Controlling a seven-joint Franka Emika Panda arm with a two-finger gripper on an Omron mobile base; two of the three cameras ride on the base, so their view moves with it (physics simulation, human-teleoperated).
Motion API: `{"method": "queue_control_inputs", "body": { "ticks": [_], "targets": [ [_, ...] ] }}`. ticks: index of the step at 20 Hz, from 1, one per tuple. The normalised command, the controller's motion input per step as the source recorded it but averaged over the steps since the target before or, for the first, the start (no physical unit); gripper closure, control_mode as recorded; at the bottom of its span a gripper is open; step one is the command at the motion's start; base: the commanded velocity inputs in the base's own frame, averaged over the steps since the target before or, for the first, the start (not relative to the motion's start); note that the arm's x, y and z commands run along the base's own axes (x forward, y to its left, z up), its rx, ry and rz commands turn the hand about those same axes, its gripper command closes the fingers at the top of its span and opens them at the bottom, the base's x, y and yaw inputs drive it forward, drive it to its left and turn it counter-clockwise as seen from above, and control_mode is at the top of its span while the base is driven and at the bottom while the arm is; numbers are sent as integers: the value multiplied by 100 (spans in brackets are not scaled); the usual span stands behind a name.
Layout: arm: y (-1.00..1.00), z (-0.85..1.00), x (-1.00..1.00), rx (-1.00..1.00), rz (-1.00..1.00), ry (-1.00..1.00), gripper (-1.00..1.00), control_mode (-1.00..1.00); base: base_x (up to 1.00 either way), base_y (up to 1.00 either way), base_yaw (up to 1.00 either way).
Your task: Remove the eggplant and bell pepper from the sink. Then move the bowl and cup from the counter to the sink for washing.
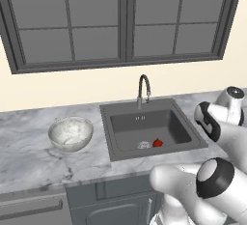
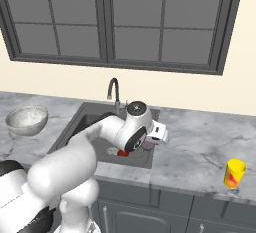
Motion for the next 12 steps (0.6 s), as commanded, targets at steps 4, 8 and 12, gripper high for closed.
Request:
{"method": "queue_control_inputs", "body": {
  "ticks": [4, 8, 12],
  "targets": [
    [-44, -1, 18, -2, 4, 3, 100, -100, 0, 0, 0],
    [-45, -10, 19, 0, 6, 2, 100, -100, 0, 0, 0],
    [-42, -17, 24, 0, 7, 5, 100, -100, 0, 0, 0]
  ]
}}
